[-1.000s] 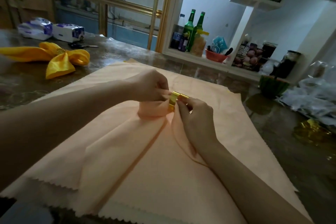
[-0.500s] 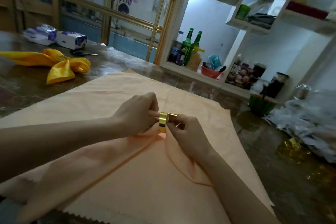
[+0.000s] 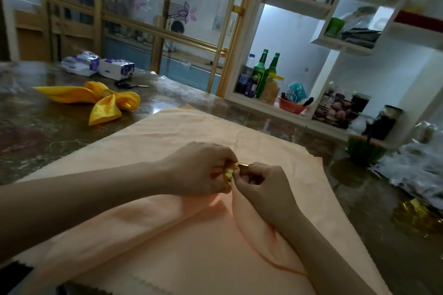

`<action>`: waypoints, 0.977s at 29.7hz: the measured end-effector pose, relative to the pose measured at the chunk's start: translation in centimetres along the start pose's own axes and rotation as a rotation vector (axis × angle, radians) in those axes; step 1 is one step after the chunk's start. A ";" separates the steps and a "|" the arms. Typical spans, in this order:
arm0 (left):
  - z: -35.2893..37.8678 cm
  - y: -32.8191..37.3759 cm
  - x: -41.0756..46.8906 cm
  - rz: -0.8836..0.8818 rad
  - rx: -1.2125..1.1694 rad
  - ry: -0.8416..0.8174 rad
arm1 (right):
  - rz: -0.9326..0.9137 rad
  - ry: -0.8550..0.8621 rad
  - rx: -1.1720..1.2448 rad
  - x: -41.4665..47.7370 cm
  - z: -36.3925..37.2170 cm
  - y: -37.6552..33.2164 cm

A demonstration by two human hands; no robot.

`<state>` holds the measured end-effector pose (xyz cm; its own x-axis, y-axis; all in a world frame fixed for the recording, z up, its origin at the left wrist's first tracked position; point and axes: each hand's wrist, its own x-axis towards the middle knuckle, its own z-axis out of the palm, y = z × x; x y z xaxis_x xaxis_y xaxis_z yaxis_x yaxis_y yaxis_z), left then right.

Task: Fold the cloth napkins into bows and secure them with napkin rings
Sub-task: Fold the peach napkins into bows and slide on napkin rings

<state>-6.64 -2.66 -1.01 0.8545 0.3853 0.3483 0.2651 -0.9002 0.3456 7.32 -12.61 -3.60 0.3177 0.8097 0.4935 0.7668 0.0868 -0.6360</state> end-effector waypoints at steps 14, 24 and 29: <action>-1.2 1.5 -0.1 0.072 0.102 0.049 | 0.036 0.062 0.125 -0.5 -1.1 -2.1; -1.6 1.5 -0.6 0.085 0.108 0.088 | -0.405 0.169 -0.310 -0.7 -1.6 -2.2; -1.7 0.7 -1.1 -0.006 -0.025 -0.028 | -0.216 0.093 -0.124 -0.7 -1.6 -2.6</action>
<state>-8.17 -3.41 0.30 0.8652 0.3844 0.3218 0.2593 -0.8925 0.3690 6.01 -14.37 -1.34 0.1849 0.7230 0.6656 0.8830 0.1752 -0.4355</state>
